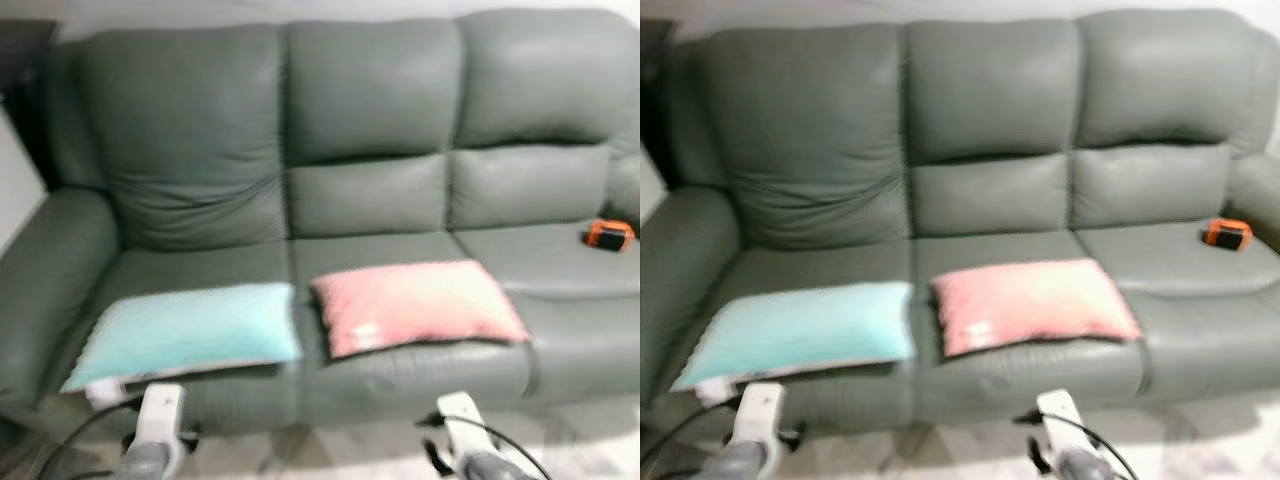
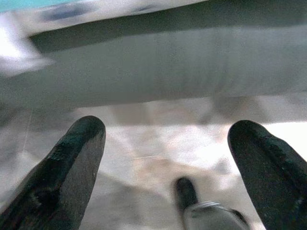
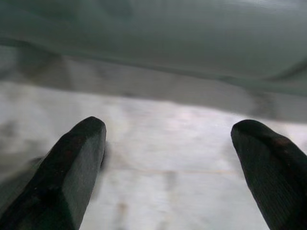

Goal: Move the pillow to the sofa

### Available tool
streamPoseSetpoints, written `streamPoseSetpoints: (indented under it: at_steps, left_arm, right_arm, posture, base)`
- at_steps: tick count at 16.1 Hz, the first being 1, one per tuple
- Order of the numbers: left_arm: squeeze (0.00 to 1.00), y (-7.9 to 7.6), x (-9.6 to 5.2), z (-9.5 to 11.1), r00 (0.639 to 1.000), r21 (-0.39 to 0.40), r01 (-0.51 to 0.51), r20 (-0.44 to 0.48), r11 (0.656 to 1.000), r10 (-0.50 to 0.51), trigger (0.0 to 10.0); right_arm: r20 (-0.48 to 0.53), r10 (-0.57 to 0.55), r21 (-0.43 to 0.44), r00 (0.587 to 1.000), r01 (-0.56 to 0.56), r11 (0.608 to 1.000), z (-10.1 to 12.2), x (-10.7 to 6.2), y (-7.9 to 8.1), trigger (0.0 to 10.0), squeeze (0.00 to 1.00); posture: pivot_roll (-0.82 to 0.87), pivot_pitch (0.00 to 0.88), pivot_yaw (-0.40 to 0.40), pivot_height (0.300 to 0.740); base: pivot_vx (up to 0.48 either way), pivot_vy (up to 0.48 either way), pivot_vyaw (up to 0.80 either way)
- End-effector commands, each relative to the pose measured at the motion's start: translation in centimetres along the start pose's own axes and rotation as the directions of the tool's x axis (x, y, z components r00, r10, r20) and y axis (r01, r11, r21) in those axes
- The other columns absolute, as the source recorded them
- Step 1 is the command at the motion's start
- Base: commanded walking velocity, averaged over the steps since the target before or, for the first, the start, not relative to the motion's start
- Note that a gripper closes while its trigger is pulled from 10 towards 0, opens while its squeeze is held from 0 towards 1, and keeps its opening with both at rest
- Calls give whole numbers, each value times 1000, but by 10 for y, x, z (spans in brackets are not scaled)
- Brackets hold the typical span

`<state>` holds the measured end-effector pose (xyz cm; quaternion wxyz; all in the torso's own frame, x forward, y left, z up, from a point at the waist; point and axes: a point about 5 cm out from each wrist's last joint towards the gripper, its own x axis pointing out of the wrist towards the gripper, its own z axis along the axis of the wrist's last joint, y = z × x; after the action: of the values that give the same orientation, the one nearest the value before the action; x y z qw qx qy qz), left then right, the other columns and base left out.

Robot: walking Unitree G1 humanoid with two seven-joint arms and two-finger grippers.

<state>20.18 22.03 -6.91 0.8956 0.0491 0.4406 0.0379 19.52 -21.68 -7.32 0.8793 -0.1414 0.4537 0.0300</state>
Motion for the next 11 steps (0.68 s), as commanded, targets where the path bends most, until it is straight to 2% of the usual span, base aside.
streamPoseSetpoints:
  at_steps: [1,11]
  left_arm:
    - [0,5,0,0,1000,4,-11,2,1000,11,10000]
    - [0,6,-1,-2,1000,-18,-15,-7,1000,15,10000]
  right_arm:
    - [15,14,-7,1000,-14,1000,7,1,4,10000,0]
    - [7,14,-24,1000,-14,1000,6,1,4,10000,0]
  posture:
    - [-188,0,10,740]
    - [-191,0,11,740]
  base:
    - [0,0,0]
    - [0,0,0]
